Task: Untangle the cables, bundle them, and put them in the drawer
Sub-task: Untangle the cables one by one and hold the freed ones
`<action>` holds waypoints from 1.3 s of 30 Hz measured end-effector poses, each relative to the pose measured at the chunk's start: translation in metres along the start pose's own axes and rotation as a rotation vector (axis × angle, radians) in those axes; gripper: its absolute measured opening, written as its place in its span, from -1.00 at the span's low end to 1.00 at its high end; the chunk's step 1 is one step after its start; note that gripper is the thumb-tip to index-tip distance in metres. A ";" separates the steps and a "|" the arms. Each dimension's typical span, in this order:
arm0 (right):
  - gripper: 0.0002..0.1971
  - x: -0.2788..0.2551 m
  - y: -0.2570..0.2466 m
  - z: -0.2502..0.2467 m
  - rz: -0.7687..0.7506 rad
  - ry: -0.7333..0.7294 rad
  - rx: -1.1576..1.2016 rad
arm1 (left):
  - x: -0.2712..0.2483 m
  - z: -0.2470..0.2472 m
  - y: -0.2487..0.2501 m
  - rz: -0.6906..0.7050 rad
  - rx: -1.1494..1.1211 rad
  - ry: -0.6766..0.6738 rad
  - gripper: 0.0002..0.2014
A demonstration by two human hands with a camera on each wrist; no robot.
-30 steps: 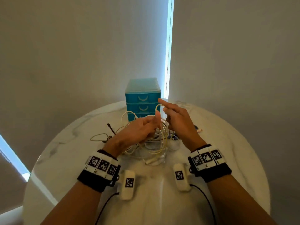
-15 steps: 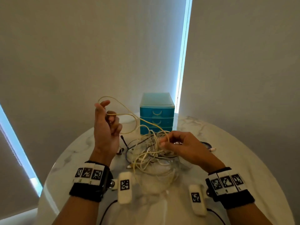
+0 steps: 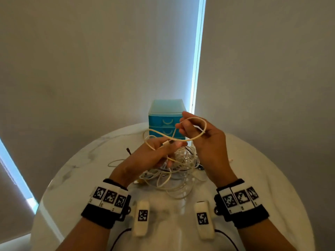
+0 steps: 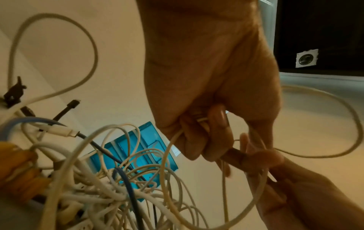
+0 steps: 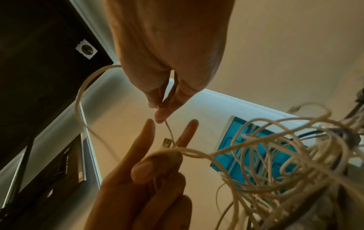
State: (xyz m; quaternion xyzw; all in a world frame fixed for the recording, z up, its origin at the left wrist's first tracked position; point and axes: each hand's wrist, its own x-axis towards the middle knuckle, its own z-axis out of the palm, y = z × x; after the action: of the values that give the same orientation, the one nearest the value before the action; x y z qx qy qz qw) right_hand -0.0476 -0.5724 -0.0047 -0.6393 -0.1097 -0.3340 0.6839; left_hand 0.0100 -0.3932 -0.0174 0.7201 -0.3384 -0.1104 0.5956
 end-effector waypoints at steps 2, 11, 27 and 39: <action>-0.75 0.002 -0.003 -0.002 0.028 -0.003 -0.017 | 0.000 -0.002 0.001 0.026 -0.013 0.038 -0.78; -0.65 -0.007 0.005 -0.002 0.163 -0.545 -0.593 | 0.002 -0.026 -0.003 0.027 -0.281 0.238 -0.75; -0.85 0.058 0.020 -0.041 0.190 0.385 -0.601 | -0.020 -0.044 0.027 -0.209 0.319 0.127 -0.51; -0.67 0.057 -0.072 0.109 -0.195 -0.809 -0.427 | -0.022 -0.055 -0.001 -0.442 -0.012 0.338 -0.28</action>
State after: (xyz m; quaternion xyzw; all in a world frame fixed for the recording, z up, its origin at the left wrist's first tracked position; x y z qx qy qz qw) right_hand -0.0177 -0.4841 0.1028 -0.8314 -0.3559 -0.1355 0.4046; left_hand 0.0243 -0.3366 -0.0091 0.7811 -0.0683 -0.1183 0.6093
